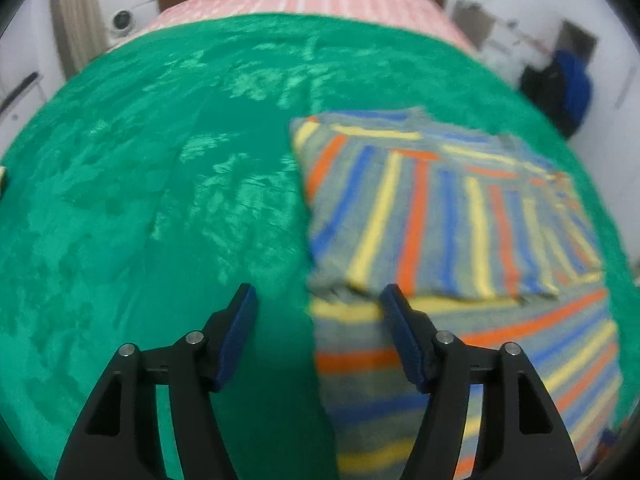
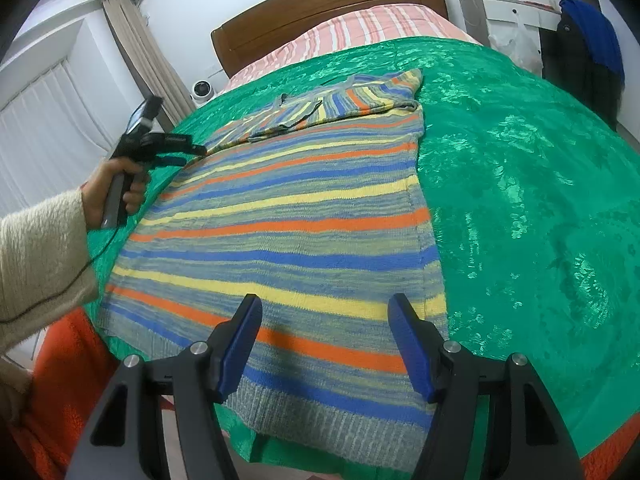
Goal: Fold small clothes
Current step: 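Grasp the sweater side edge with the left gripper and fold it inward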
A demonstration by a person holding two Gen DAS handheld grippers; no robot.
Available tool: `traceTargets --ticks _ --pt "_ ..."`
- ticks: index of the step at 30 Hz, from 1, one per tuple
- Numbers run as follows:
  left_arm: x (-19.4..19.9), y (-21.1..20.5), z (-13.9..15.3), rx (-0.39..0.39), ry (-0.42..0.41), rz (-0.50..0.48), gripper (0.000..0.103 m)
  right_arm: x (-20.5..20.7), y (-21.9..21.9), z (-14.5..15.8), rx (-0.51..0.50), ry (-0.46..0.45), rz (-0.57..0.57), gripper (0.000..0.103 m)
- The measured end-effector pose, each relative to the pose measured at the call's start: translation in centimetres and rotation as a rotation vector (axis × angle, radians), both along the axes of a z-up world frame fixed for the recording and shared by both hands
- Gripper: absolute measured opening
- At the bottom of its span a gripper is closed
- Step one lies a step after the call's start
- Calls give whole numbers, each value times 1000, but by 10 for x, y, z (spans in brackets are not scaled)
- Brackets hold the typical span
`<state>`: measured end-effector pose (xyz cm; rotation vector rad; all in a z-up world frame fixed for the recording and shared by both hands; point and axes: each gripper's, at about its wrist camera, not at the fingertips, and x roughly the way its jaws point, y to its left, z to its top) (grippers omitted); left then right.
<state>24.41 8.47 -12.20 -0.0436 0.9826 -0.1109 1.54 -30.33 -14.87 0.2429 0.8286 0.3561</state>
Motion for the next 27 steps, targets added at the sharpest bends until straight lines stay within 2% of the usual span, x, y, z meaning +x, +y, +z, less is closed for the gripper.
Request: traceTargets --ticks 1,2,4,7,8,9,10,12,14,19,22,25,27 --pt "-4 -1 -1 6 -3 -26 71 0 0 0 1 0 0 65" --pt "-6 -5 -4 49 8 -53 71 0 0 0 0 1 0 65" --pt "-2 -10 -11 110 28 -73 64 1 1 -1 -5 4 4 66" --pt "9 -12 -12 100 -4 -46 51 0 4 -1 -16 2 9 66" --pt "15 -11 -12 92 -12 -17 37 -1 5 -1 -19 0 10 66" --pt "18 -9 -13 92 -23 15 13 -1 5 -1 -20 0 9 66" --pt "21 -6 -14 97 -36 47 7 -2 4 -1 -19 0 8 66" --pt "16 -4 -17 93 -72 76 6 -2 3 -1 -17 1 2 66" --pt "5 -6 -21 118 -105 66 5 -1 2 -1 -12 2 -1 66" --pt "0 5 -24 53 -92 71 6 3 3 -5 -15 12 8 67" --pt "0 5 -24 54 -85 71 8 3 3 -4 -18 6 10 67" --pt "-7 12 -19 38 -76 87 20 2 2 -3 -10 4 2 67" --pt "-16 19 -13 56 -87 99 36 2 1 -3 -9 1 -2 67"
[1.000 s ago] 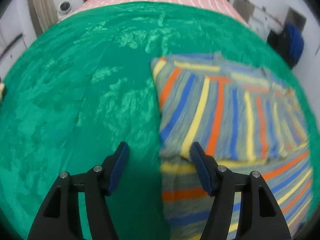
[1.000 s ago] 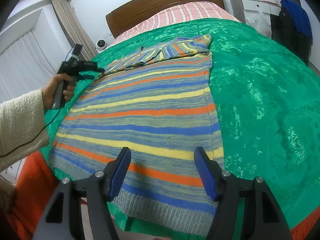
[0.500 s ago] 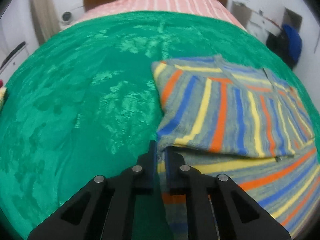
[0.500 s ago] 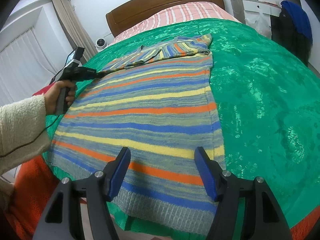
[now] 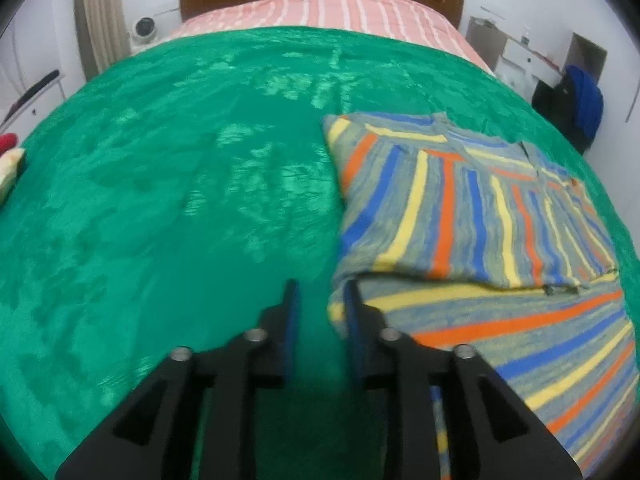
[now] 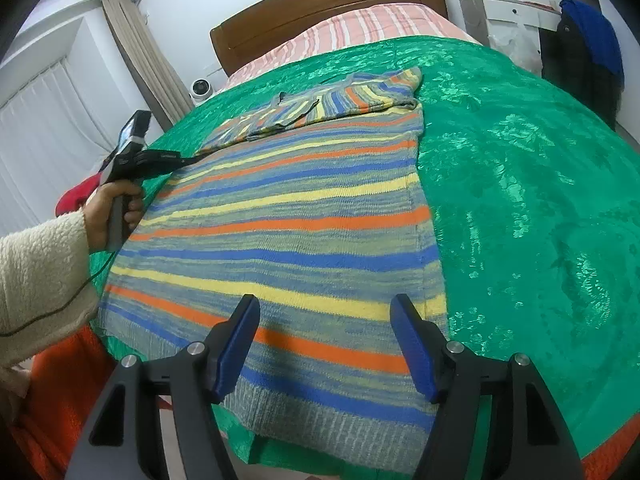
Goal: Fold small clothes
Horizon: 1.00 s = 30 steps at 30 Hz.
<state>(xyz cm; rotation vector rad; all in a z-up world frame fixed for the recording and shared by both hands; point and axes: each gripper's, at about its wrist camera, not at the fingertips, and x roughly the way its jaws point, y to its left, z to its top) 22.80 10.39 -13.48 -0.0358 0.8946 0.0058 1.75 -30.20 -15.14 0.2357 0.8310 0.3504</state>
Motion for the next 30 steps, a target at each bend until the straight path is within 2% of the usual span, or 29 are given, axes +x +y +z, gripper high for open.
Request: traceTargets --ticks 1,3,7,9,11,14,19,30 --pt "-5 3 3 11 -5 3 39 0 0 0 -2 -2 0 67" --pt "-18 13 10 42 -16 13 53 -1 2 2 -8 -8 1 67" --pt "-48 28 26 99 -37 18 71 -2 3 5 -20 -26 -6 67" --pt "-68 31 33 142 -51 25 87 -3 2 8 -25 -41 -20 67" --pt "-85 30 35 186 -60 39 96 -4 -1 10 -27 -49 -38 68" --pt "-104 30 29 229 -54 60 98 -2 -2 8 -28 -41 -57 68" --pt "-114 35 11 235 -26 76 98 -2 3 8 -64 -50 -63 68" --pt "-118 45 -10 151 15 127 99 -4 3 7 -101 -61 -86 68"
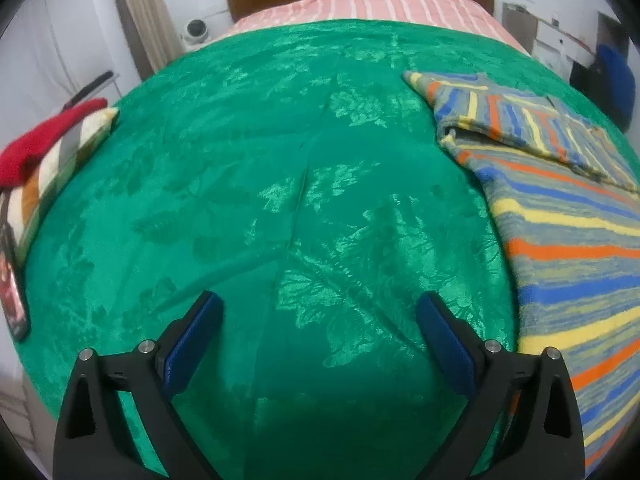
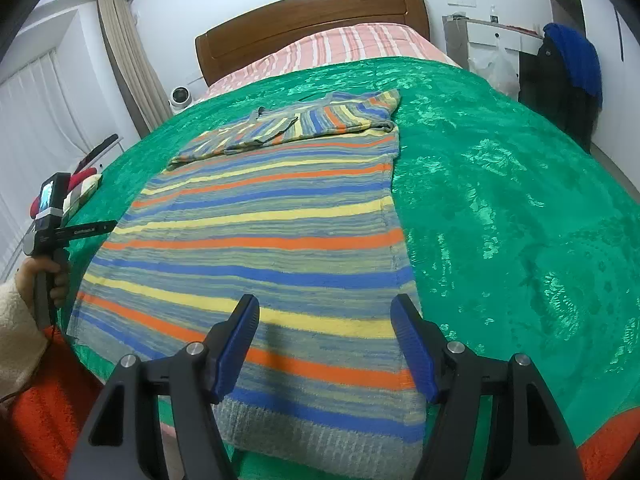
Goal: Fold small clothes
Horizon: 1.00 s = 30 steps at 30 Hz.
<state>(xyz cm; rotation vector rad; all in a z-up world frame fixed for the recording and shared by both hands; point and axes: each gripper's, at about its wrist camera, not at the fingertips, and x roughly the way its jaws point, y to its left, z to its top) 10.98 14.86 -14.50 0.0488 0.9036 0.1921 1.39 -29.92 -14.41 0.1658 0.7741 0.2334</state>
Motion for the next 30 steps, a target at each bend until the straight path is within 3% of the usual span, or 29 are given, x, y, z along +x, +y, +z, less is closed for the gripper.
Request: traceTargets --ticks 30 --pt "-7 4 -15 -36 -47 8 103 3 -2 -4 -11 8 -17 69"
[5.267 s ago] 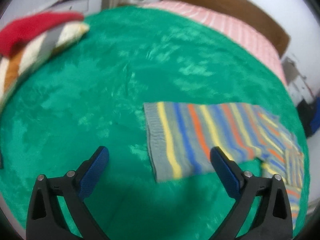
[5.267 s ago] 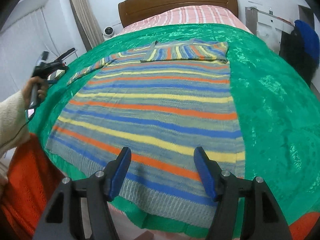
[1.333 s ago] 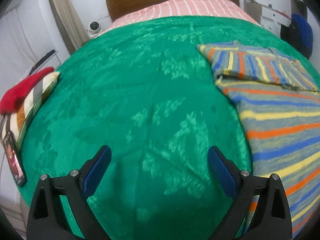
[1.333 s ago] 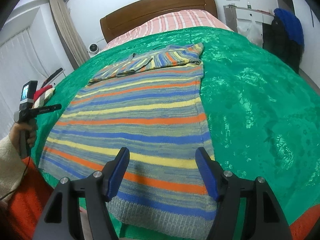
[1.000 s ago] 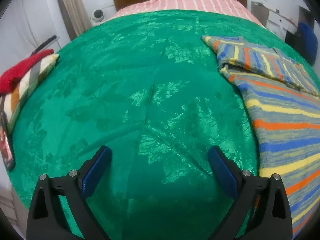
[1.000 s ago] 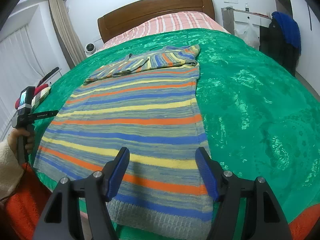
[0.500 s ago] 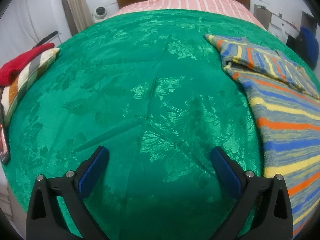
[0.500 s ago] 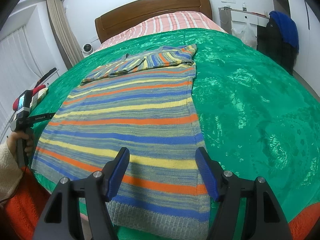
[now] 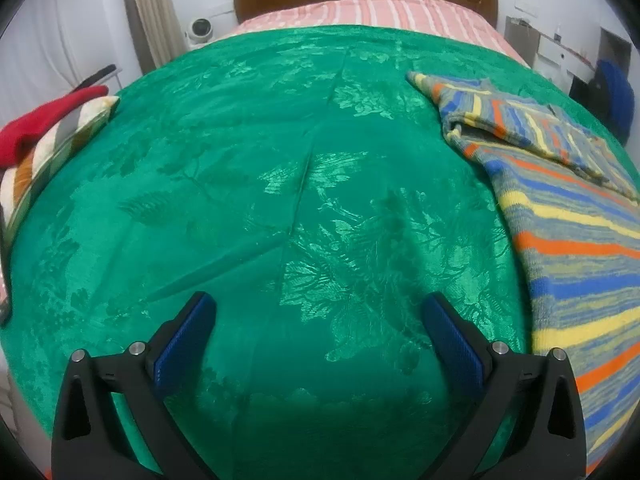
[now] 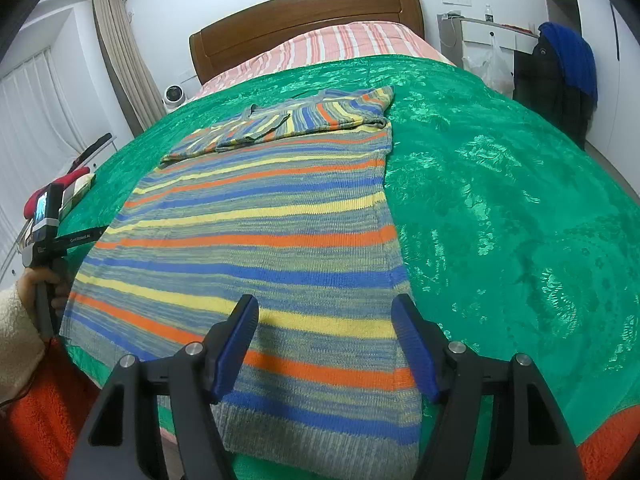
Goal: Fold small clothes
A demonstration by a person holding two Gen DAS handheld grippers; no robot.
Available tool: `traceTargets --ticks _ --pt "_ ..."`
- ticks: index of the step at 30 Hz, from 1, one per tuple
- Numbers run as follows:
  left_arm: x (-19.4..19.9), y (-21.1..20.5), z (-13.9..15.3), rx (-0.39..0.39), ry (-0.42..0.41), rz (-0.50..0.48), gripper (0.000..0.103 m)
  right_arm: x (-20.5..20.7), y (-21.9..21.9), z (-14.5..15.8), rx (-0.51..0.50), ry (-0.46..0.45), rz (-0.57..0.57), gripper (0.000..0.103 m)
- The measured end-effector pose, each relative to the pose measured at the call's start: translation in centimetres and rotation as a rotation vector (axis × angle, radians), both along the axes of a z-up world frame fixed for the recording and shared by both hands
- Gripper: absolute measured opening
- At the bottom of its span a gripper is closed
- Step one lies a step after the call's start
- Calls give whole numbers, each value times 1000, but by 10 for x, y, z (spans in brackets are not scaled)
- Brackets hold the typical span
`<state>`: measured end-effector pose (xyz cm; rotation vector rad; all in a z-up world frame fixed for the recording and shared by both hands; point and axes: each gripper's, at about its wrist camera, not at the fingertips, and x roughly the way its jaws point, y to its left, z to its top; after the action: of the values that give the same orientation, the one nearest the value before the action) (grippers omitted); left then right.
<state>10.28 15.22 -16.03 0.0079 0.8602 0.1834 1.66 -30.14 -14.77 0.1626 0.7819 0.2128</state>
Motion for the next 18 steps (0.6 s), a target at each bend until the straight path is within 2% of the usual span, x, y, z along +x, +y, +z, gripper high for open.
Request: traceTargets --ticks 18 --pt "-1 -1 -1 0 -13 1 103 0 0 -1 -3 0 1 69"
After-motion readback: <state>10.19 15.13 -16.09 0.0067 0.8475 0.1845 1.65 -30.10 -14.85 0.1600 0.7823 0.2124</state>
